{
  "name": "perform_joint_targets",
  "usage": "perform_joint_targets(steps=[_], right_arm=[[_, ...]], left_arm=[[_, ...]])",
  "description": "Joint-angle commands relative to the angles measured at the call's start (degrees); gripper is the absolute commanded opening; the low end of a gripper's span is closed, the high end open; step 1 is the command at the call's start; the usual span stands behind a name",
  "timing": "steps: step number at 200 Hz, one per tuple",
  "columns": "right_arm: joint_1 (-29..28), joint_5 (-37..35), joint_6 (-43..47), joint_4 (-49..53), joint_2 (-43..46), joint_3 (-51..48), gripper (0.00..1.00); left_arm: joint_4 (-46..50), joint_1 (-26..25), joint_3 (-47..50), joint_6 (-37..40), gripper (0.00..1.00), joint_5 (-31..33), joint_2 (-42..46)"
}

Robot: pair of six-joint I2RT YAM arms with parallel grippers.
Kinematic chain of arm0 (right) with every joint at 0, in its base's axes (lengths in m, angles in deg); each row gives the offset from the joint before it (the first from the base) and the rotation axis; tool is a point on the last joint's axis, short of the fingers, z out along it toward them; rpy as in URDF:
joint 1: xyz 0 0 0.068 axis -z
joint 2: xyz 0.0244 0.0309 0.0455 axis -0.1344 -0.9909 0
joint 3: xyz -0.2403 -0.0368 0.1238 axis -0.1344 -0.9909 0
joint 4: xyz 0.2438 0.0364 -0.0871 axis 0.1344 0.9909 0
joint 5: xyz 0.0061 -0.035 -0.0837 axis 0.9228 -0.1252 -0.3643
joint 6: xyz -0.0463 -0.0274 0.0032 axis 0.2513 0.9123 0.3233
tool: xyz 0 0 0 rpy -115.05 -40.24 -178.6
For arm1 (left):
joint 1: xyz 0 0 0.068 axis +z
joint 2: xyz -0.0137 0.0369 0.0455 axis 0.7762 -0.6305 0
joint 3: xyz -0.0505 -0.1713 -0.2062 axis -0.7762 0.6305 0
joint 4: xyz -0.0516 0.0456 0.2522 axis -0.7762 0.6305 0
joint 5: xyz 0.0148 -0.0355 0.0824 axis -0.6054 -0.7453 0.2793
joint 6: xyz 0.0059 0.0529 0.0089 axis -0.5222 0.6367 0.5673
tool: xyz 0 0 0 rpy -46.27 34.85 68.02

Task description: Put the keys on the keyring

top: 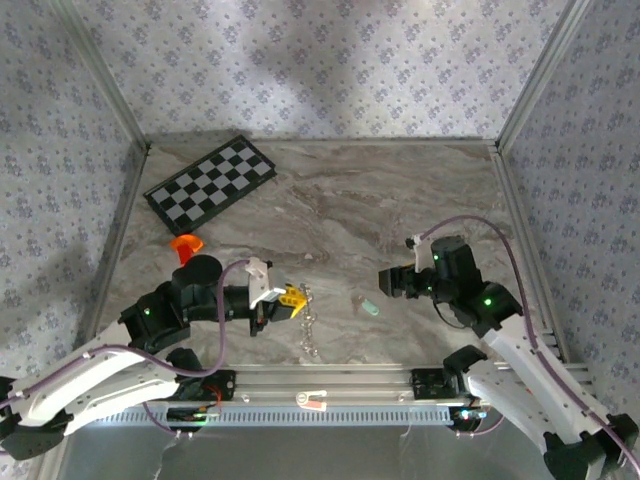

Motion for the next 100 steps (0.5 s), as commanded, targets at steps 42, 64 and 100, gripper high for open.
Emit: perform_joint_targets(steps=[42, 64, 100], right_arm=[[1.43, 5.4, -4.64, -4.58, -6.3, -6.05, 0.72], [1.43, 5.05, -4.81, -8.44, -9.93, -6.53, 0.71], [1.43, 3.3, -1.89, -11.44, -16.68, -4.74, 0.67]], left_arm=[[-3.81, 0.28, 0.8, -2.0, 0.0, -1.45, 1.32], [-4.17, 0.27, 0.99, -2.22, 0.0, -1.78, 1.45], [-4.48, 0.32, 1.55, -2.59, 0.0, -1.89, 1.54]])
